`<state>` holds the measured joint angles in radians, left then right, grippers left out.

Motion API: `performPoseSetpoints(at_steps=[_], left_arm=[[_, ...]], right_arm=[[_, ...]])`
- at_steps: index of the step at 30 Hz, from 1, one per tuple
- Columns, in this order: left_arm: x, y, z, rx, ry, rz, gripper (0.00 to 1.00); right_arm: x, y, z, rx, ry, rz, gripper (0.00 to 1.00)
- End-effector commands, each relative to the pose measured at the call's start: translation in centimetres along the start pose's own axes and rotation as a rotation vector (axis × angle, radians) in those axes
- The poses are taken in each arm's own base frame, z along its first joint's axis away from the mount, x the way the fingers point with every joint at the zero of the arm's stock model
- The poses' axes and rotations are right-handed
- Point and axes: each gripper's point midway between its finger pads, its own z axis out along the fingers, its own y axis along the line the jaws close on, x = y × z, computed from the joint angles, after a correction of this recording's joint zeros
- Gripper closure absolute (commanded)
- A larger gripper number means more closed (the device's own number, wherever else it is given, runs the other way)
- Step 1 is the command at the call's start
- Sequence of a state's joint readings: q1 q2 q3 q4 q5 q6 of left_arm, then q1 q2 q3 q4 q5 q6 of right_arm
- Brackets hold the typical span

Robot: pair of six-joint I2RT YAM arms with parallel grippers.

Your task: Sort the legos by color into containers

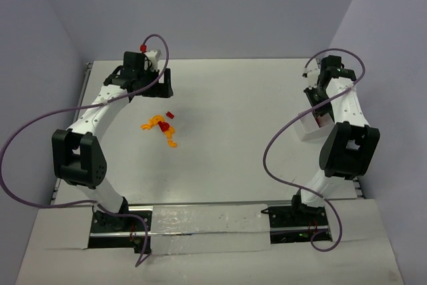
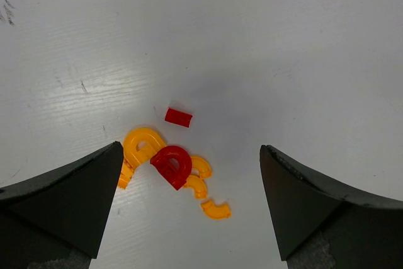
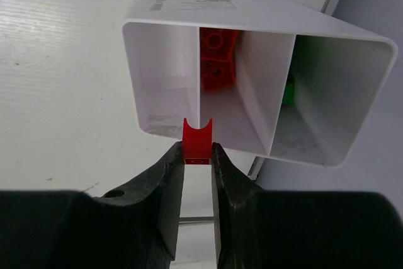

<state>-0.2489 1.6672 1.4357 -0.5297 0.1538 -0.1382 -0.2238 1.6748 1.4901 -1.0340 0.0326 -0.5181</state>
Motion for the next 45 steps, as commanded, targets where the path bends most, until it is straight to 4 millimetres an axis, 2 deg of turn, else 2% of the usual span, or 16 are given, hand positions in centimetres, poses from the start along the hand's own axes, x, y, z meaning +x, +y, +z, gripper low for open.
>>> performPoseSetpoints(at_steps=[1, 6, 10, 17, 20, 23, 25, 28, 32, 36, 38, 45], left_arm=[[-1.6, 0.1, -0.4, -0.018, -0.038, 0.035, 0.01], [-1.6, 0.2, -0.3, -0.023, -0.036, 0.035, 0.01], [-1.5, 0.4, -0.2, -0.031, -0.033, 0.035, 0.01], [-1.2, 0.4, 0.0, -0.027, -0.019, 0.036, 0.01], [-1.0, 0.5, 0.2, -0.038, -0.015, 0.025, 0.01], [-0.2, 0.1, 0.4, -0.029, -0.004, 0.031, 0.01], [0.5, -0.7, 0.5, -0.010, 0.003, 0.042, 0.01], [1.8, -2.2, 0.9, 0.006, 0.020, 0.073, 0.05], [3.3, -3.4, 1.9, 0.000, 0.062, 0.094, 0.16], [4.6, -3.4, 3.0, -0.038, 0.106, 0.099, 0.20], [5.2, -2.8, 3.8, -0.065, 0.134, 0.083, 0.20], [6.0, -1.6, 6.1, -0.209, 0.188, -0.091, 0.20]], right_arm=[[-0.9, -2.6, -0.6, 0.103, 0.001, 0.044, 0.95], [-1.1, -3.5, -0.2, 0.141, 0.018, 0.060, 0.87], [-1.1, -3.9, 0.3, 0.156, 0.035, 0.065, 0.73], [-0.9, -4.4, 0.7, 0.175, 0.052, 0.067, 0.59], [-0.9, -4.4, 0.6, 0.173, 0.050, 0.066, 0.51], [-1.4, -4.1, -0.3, 0.153, 0.025, 0.077, 0.49], [-1.9, -3.3, -1.2, 0.116, -0.001, 0.086, 0.49], [-3.7, -1.4, -3.1, 0.050, -0.082, 0.085, 0.44], [-5.7, 1.3, -5.6, 0.011, -0.173, 0.067, 0.27], [-6.8, 4.5, -6.5, -0.072, -0.221, 0.058, 0.14], [-7.0, 5.9, -6.7, -0.102, -0.233, 0.052, 0.01], [-7.5, 7.7, -6.9, -0.124, -0.260, 0.033, 0.00]])
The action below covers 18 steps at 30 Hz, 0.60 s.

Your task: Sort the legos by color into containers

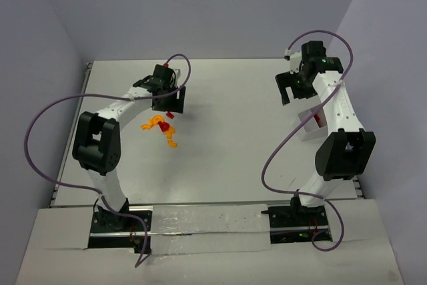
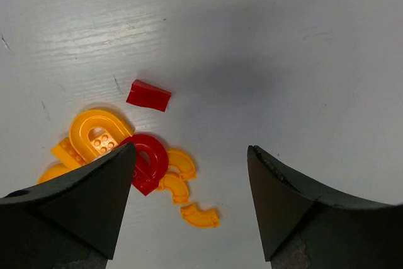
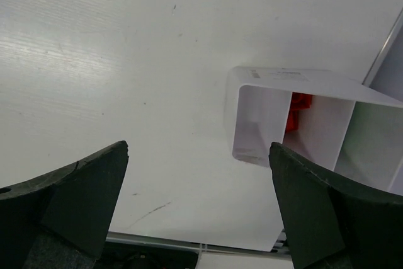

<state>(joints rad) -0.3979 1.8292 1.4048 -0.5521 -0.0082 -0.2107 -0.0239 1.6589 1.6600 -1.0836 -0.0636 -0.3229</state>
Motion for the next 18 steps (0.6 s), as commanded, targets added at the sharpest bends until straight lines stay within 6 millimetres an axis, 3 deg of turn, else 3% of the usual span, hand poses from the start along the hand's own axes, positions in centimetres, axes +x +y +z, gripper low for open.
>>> performPoseSetpoints(at_steps=[1, 18], left_arm=[[-1.1, 1.0, 0.8, -0.120, -0.001, -0.146, 0.20], [0.3, 1.6, 5.6, -0.212, 0.105, -0.253, 0.30]], right_arm=[[-0.8, 1.0, -1.5, -0.016, -0.067, 0.022, 0.00], [0.0, 1.5, -1.0, -0.034, -0.062, 0.023, 0.00]])
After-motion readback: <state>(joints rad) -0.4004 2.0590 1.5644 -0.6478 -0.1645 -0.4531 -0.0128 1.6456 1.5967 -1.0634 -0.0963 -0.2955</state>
